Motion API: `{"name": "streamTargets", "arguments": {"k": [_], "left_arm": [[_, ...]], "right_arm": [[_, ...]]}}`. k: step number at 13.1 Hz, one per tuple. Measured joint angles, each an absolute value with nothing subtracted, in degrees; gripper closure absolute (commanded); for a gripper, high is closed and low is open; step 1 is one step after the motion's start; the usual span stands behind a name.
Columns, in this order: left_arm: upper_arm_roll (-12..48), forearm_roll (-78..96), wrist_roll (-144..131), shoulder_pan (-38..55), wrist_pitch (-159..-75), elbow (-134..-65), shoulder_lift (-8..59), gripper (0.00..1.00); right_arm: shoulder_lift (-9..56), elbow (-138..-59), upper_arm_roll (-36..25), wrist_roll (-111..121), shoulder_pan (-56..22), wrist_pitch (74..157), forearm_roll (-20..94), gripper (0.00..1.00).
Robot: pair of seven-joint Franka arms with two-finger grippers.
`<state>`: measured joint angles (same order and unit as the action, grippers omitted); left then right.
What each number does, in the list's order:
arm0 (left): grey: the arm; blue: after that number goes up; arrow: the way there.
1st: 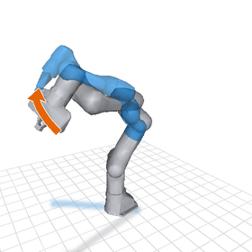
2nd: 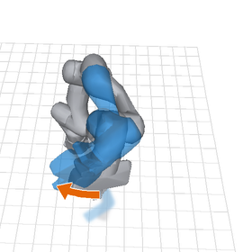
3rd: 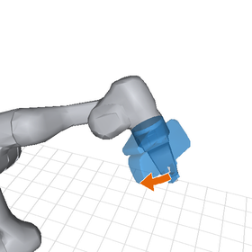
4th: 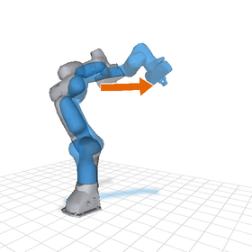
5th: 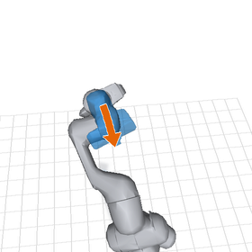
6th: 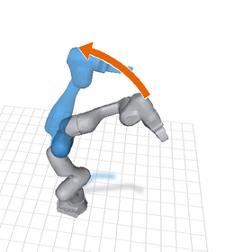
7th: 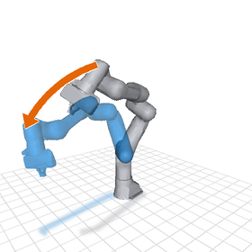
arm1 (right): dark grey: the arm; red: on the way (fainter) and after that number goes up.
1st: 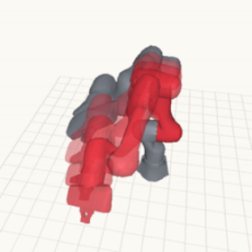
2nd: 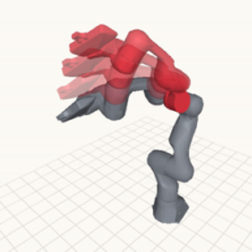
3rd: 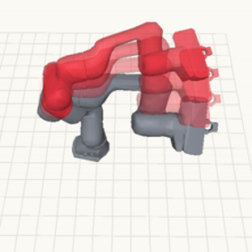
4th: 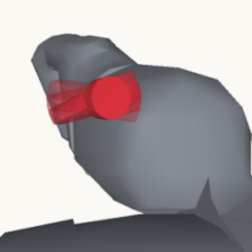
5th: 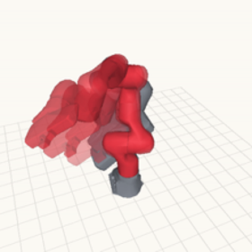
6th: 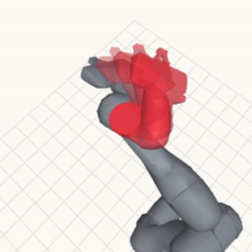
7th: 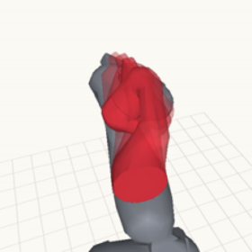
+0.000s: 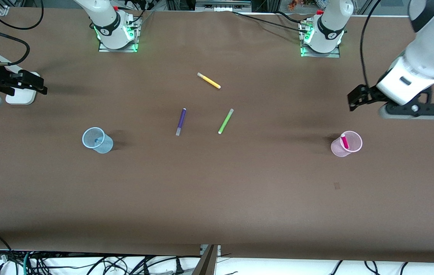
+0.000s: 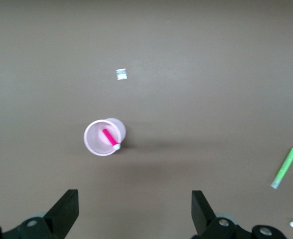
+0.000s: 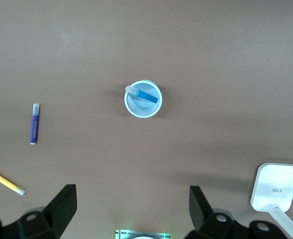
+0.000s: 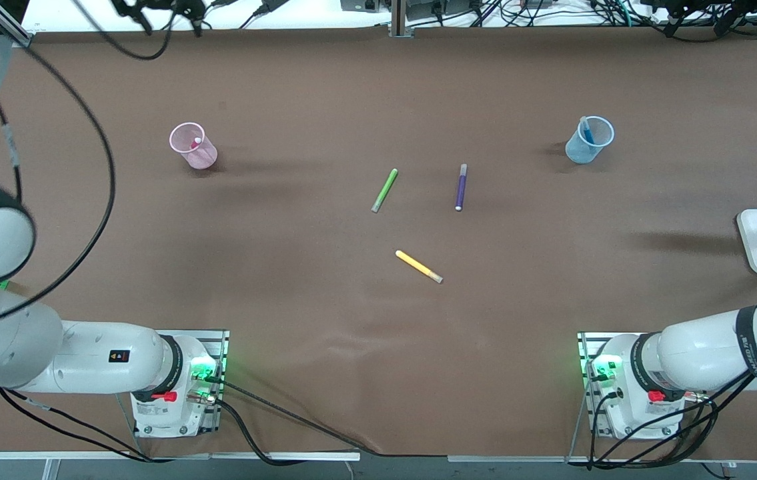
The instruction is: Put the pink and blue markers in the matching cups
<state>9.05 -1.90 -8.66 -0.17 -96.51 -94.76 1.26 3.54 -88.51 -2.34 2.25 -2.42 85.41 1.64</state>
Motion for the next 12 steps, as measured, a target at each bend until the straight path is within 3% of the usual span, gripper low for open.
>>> {"name": "streamTargets", "arguments": {"k": [5,12], "left_arm": [[7.9,-1.8,-8.1,0.2,-94.7,-98.2,-4.1,0.0],[7.3,-1.8,-8.0,0.1,-91.8,-97.3,-3.0,0.0]], "right_arm": [[3.7,-88.5,-2.2,2.3,-2.5,85.4,0.9,0.0],[3.9,-88.5,-2.2,2.3,-2.6,85.4,0.9,0.0]]}}
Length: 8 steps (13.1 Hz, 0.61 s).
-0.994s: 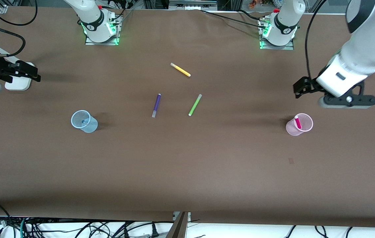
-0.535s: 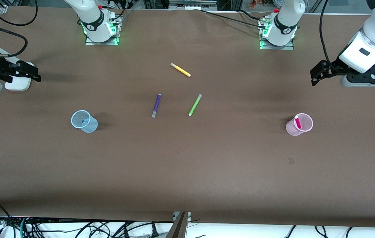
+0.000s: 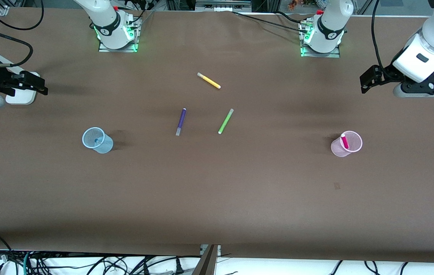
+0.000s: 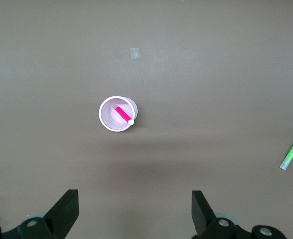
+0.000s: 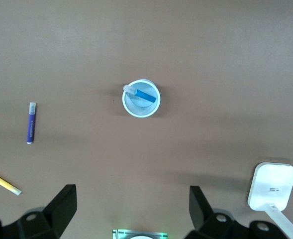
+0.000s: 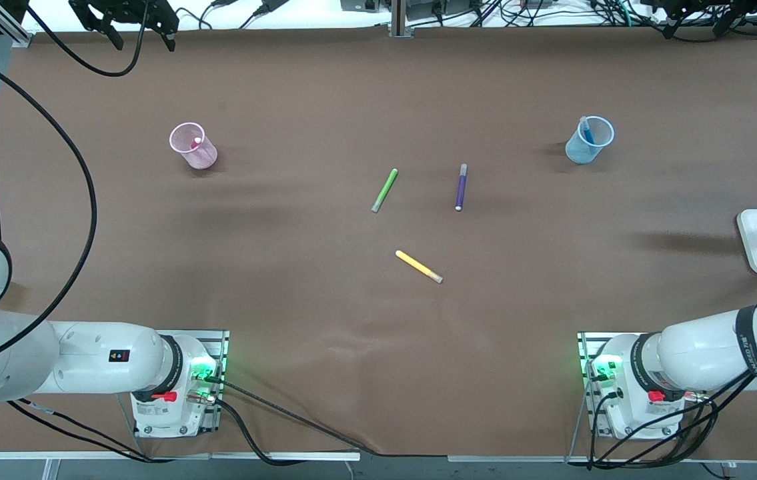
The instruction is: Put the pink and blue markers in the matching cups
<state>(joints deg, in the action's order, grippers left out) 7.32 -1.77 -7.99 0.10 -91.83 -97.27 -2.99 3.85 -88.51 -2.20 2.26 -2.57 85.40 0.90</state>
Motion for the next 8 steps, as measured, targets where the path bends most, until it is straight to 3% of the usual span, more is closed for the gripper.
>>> {"name": "streamTargets", "arguments": {"k": [8], "left_arm": [[7.0,-1.8,-8.0,0.0,-91.8,-97.3,-2.6,0.0]], "right_arm": [[3.9,-88.5,-2.2,2.3,-2.6,85.4,0.9,0.0]]}}
